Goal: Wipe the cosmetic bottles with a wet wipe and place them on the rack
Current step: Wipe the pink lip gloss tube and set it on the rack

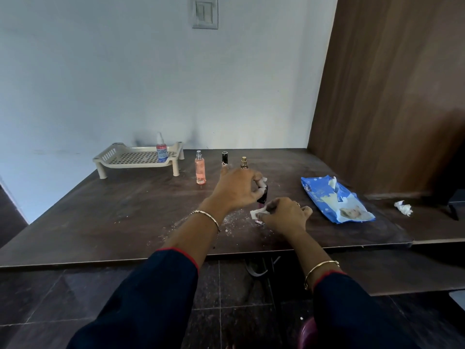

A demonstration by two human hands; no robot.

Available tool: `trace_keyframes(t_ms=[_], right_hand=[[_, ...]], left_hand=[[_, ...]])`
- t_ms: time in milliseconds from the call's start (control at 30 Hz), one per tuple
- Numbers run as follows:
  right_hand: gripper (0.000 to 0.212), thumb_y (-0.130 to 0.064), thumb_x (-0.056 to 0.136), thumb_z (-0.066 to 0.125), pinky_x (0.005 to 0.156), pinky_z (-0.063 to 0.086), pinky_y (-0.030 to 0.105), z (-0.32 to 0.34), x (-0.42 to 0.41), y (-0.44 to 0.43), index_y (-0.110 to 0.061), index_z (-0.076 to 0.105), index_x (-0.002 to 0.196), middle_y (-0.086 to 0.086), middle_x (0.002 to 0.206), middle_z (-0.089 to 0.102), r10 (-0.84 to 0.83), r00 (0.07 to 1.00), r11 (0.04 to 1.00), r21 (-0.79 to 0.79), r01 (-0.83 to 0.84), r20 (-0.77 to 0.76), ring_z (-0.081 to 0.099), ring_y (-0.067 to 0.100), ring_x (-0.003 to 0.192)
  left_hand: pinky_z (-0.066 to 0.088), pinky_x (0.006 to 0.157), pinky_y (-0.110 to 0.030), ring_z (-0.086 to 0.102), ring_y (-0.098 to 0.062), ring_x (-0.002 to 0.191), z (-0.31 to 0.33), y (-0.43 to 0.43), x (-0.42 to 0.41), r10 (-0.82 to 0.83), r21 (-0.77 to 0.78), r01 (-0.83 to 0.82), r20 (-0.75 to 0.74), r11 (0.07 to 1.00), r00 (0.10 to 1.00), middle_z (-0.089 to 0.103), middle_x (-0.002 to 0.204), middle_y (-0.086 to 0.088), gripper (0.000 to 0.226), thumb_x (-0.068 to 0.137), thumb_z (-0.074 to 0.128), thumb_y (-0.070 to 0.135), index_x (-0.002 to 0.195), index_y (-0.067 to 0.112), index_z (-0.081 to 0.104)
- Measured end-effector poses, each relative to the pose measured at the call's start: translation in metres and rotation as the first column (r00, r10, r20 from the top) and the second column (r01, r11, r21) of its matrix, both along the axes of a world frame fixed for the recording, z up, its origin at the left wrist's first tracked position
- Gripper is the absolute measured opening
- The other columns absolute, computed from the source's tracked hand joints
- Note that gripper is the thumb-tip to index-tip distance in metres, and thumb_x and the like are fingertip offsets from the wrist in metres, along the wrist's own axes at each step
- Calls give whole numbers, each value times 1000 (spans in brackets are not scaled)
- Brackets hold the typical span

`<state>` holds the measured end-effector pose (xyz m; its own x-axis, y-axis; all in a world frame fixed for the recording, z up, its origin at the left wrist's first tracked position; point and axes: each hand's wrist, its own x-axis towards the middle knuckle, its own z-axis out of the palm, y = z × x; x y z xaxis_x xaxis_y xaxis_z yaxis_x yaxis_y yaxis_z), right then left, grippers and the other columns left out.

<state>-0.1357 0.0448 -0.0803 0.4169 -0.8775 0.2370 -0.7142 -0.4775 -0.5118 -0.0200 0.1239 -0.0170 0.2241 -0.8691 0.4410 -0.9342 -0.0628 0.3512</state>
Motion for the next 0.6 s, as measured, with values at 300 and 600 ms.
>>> trace_keyframes(t_ms=[300,600], right_hand=[[30,-56,73,66,96,21,40,-8,-5,20,-31,72,90,-7,90,72,-45,997,995,-91,51,62,57,15,106],[24,-55,74,68,91,23,40,26,1,14,-32,72,83,-13,69,67,21,917,988,-149,42,398,62,11,90]], left_hand=[[53,85,-19,68,-14,86,-14,4,11,-104,-132,31,-595,991,797,74,93,-7,15,79,72,6,94,7,73],[33,49,-10,44,5,44,-9,3,13,-69,-91,23,-551,996,832,58,50,10,22,82,72,25,62,14,70]])
